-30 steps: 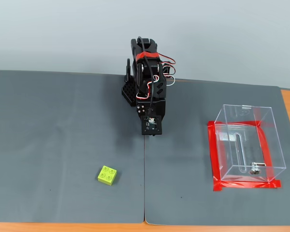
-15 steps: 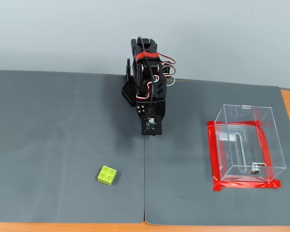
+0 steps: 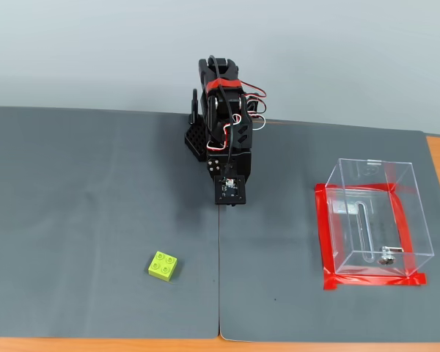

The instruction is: Pick the green lego block and place it into the transparent box

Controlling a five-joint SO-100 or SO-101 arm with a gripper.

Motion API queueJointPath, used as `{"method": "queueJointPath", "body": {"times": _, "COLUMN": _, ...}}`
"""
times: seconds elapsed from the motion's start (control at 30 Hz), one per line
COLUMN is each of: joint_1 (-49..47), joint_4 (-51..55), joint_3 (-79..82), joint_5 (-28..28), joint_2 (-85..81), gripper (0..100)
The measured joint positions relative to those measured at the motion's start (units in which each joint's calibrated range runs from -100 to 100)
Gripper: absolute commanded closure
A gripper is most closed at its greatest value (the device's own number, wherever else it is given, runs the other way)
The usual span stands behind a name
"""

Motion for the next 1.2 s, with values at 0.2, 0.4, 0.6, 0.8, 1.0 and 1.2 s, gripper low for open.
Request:
{"method": "queueJointPath", "body": {"times": 0.2, "joint_1": 0.0, "joint_4": 0.0, "joint_3": 0.0, "joint_5": 0.0, "joint_2": 0.0, "gripper": 98}}
{"method": "queueJointPath", "body": {"times": 0.4, "joint_1": 0.0, "joint_4": -1.7, "joint_3": 0.0, "joint_5": 0.0, "joint_2": 1.8, "gripper": 98}}
{"method": "queueJointPath", "body": {"times": 0.6, "joint_1": 0.0, "joint_4": -9.8, "joint_3": -4.0, "joint_5": 0.0, "joint_2": 14.1, "gripper": 98}}
{"method": "queueJointPath", "body": {"times": 0.8, "joint_1": 0.0, "joint_4": -15.5, "joint_3": -13.8, "joint_5": 0.0, "joint_2": 30.5, "gripper": 98}}
{"method": "queueJointPath", "body": {"times": 1.0, "joint_1": 1.2, "joint_4": -15.9, "joint_3": -26.8, "joint_5": -0.2, "joint_2": 43.0, "gripper": 98}}
{"method": "queueJointPath", "body": {"times": 1.2, "joint_1": 6.0, "joint_4": -16.1, "joint_3": -37.0, "joint_5": -0.2, "joint_2": 52.9, "gripper": 98}}
